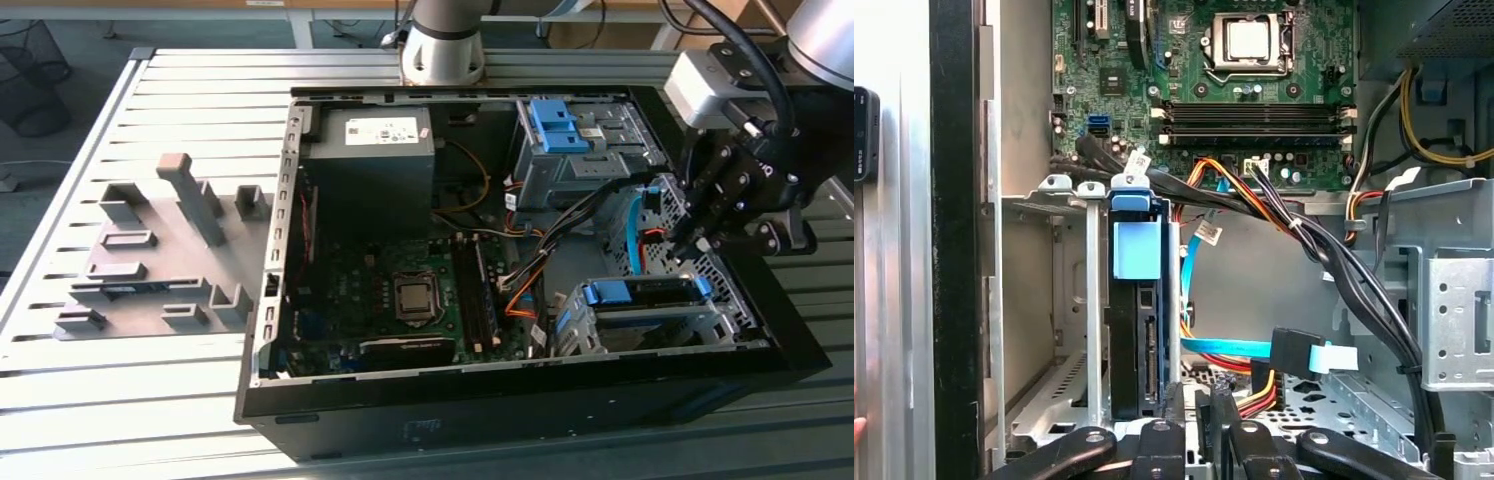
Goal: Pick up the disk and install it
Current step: 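Insert the first disk wire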
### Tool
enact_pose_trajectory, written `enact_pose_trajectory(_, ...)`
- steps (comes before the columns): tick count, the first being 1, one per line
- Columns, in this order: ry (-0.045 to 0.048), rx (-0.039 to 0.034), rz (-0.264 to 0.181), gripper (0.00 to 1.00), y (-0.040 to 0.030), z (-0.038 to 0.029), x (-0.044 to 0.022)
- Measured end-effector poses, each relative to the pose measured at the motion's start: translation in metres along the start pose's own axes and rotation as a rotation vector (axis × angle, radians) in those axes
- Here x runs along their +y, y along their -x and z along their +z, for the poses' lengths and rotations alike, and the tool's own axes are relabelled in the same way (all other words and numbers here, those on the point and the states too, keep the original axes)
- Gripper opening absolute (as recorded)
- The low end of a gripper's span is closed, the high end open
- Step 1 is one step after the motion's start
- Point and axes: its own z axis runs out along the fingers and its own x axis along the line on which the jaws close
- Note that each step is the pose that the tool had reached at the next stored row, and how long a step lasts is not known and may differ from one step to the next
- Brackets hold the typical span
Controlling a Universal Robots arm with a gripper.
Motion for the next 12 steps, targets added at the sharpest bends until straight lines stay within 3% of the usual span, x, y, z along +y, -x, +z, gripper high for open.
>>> enact_pose_trajectory(5,0.0,0.0002,0.0,0.25,-0.0001,-0.0003,0.0)
enact_pose_trajectory(9,0.0,0.0003,-0.001,0.25,0.0002,-0.0049,0.0)
enact_pose_trajectory(12,0.0,0.0019,-0.001,0.25,0.0037,-0.0047,0.0001)
